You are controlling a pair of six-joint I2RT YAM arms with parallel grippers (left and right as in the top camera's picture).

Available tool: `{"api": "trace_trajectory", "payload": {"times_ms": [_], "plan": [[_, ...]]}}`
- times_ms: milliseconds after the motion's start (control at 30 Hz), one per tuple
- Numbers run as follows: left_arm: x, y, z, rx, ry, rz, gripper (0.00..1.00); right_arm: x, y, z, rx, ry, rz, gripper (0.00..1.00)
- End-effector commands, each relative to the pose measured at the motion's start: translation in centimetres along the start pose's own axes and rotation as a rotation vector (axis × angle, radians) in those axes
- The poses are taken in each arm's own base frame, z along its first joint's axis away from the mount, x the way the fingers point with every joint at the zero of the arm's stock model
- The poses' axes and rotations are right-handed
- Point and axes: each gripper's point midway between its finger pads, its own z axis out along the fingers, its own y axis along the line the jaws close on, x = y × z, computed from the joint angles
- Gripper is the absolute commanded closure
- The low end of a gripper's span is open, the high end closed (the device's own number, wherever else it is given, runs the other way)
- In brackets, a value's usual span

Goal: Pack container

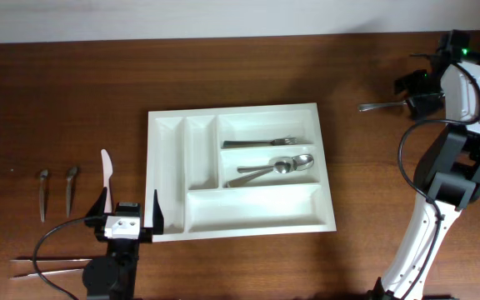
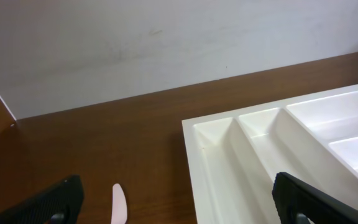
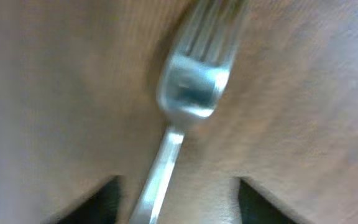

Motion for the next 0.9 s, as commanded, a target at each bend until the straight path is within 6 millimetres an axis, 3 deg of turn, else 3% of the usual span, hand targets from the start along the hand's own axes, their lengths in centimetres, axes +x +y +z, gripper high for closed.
{"api": "trace_trajectory", "payload": {"times_ms": [0, 67, 133, 333, 500, 633, 867], "plan": [[0.1, -0.1, 0.0, 0.006, -0.001, -0.006, 0.01, 0.5, 1.5, 0.4, -0.073, 0.049, 0.022, 0.72], [0.1, -0.1, 0.0, 0.006, -0.001, -0.006, 0.01, 0.3, 1.7, 0.4, -0.085, 0.044, 0.034, 0.90], [0.1, -0.1, 0.0, 0.006, -0.001, -0.006, 0.01, 0.1, 2.3, 0.4, -0.109, 0.033, 0.026, 0.96], [0.1, -0.1, 0.0, 0.006, -0.001, -0.006, 0.01, -0.6, 4.7, 0.3, -0.181, -0.022, -0.014, 0.96], [0.1, -0.1, 0.0, 0.006, -0.001, -0.006, 0.01, 0.1, 6.6, 0.4, -0.218, -0.046, -0.052, 0.96], [0.1, -0.1, 0.0, 0.006, -0.001, -0.006, 0.01, 0.6, 6.3, 0.9, -0.169, -0.069, -0.063, 0.96], [0.1, -0.1, 0.0, 0.006, -0.001, -0.006, 0.01, 0.9, 4.0, 1.8, -0.056, -0.076, -0.040, 0.96]]}}
